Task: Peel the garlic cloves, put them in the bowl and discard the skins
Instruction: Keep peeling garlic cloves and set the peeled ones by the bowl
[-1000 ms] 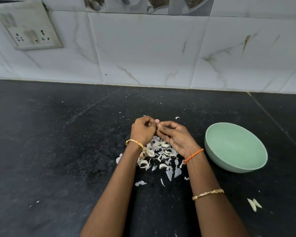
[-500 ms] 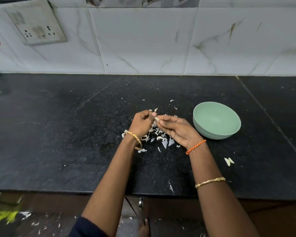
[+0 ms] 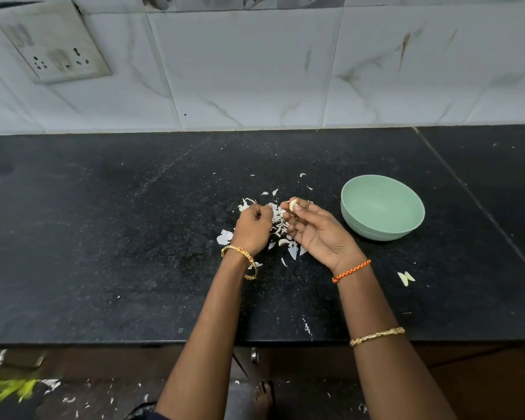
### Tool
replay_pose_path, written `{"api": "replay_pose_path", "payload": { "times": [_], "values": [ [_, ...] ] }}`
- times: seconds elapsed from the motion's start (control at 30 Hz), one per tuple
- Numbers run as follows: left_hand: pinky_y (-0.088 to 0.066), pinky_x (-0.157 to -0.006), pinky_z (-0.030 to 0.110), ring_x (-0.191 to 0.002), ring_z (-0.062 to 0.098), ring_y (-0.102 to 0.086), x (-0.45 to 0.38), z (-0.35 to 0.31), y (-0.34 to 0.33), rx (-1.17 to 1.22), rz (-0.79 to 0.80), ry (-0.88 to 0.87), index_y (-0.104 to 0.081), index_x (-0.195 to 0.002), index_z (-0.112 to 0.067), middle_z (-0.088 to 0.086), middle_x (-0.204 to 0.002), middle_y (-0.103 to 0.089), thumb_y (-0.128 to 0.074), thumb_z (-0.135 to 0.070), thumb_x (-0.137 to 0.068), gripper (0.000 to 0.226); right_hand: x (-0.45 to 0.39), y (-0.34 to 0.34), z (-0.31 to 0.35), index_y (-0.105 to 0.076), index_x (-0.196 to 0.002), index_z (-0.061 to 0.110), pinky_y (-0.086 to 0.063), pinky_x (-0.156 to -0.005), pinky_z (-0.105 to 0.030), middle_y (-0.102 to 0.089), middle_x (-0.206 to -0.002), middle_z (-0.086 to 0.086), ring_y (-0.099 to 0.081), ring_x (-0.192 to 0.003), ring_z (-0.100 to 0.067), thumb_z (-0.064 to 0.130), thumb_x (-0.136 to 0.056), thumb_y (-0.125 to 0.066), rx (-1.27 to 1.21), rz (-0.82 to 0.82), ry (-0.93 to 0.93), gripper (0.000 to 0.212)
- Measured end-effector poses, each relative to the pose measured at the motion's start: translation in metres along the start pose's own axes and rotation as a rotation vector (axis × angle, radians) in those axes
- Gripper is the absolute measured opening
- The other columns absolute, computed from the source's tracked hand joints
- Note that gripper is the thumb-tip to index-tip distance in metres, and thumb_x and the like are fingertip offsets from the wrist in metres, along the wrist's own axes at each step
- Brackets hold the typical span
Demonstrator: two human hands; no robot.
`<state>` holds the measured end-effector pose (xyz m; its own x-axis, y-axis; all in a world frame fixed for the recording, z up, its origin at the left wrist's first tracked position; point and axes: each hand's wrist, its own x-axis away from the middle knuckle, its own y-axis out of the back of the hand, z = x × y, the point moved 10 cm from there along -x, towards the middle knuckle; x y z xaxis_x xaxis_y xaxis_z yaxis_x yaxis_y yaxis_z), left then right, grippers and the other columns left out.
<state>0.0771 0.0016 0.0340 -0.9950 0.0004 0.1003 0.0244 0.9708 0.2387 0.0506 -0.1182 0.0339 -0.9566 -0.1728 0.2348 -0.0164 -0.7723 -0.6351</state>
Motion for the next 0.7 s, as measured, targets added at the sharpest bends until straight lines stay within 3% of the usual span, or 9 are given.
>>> {"api": "replay_pose_path", "payload": {
  "times": [0.13,0.2,0.33,0.4,0.5,0.63,0.7],
  "values": [
    [-0.022,-0.045,0.025,-0.044,0.010,-0.023,-0.006,-0.002,0.007,-0.001,-0.026,-0.021,-0.030,-0.050,-0.020,-0.003,-0.049,-0.027,-0.055,-0.024,-0.095,0.051,-0.005,0.007,0.007,-0.062,-0.096,0.005,-0.055,-0.067,-0.018,-0.073,-0.087,-0.006,-0.068,-0.075,-0.009,-0.007,-0.088,-0.054,0.020,-0.030,0.047,0.016],
    [-0.028,-0.044,0.022,-0.043,0.010,-0.030,-0.009,-0.003,0.011,0.043,-0.038,-0.022,-0.038,-0.050,-0.019,-0.003,-0.048,-0.035,-0.062,-0.025,-0.092,0.048,-0.007,0.011,0.012,-0.064,-0.095,0.004,-0.056,-0.069,-0.018,-0.073,-0.083,-0.006,-0.069,-0.076,-0.010,-0.009,-0.084,-0.058,0.123,-0.068,0.081,0.018],
    [-0.042,-0.044,0.013,-0.054,0.007,-0.059,-0.009,-0.005,0.005,0.163,0.067,-0.012,-0.066,-0.083,-0.017,-0.001,-0.073,-0.062,-0.065,-0.020,-0.089,0.007,-0.010,0.016,0.021,-0.069,-0.094,0.004,-0.056,-0.077,-0.020,-0.073,-0.083,-0.007,-0.070,-0.080,-0.012,-0.011,-0.079,-0.065,0.373,-0.105,0.150,0.022],
    [-0.048,-0.051,0.015,-0.065,0.008,-0.065,-0.007,-0.004,0.000,0.262,0.134,0.014,-0.070,-0.093,-0.013,-0.002,-0.079,-0.068,-0.068,-0.019,-0.087,0.009,-0.010,0.016,0.025,-0.071,-0.092,0.005,-0.056,-0.081,-0.023,-0.074,-0.087,-0.008,-0.070,-0.084,-0.014,-0.009,-0.076,-0.069,0.448,-0.124,0.188,0.022],
    [-0.052,-0.057,0.014,-0.067,0.006,-0.067,-0.006,-0.004,-0.003,0.316,0.173,0.005,-0.072,-0.092,-0.011,-0.003,-0.073,-0.072,-0.071,-0.011,-0.083,0.009,-0.008,0.013,0.031,-0.073,-0.089,0.006,-0.056,-0.078,-0.023,-0.074,-0.088,-0.008,-0.071,-0.085,-0.017,-0.007,-0.074,-0.072,0.521,-0.141,0.243,0.020],
    [-0.051,-0.055,0.011,-0.062,0.004,-0.067,-0.013,-0.002,-0.001,0.363,0.193,-0.009,-0.070,-0.088,-0.007,-0.002,-0.066,-0.071,-0.065,0.002,-0.083,0.012,-0.007,0.013,0.028,-0.069,-0.085,0.001,-0.057,-0.077,-0.022,-0.073,-0.083,-0.010,-0.071,-0.081,-0.017,-0.015,-0.080,-0.063,0.476,-0.167,0.228,0.018],
    [-0.051,-0.055,0.011,-0.062,0.004,-0.067,-0.016,-0.002,0.000,0.362,0.211,-0.013,-0.070,-0.088,-0.008,-0.002,-0.065,-0.071,-0.064,0.005,-0.083,0.014,-0.008,0.024,0.029,-0.068,-0.077,0.002,-0.057,-0.083,-0.028,-0.071,-0.080,-0.010,-0.068,-0.082,-0.018,-0.018,-0.084,-0.054,0.453,-0.273,0.227,0.025]
  ]
}}
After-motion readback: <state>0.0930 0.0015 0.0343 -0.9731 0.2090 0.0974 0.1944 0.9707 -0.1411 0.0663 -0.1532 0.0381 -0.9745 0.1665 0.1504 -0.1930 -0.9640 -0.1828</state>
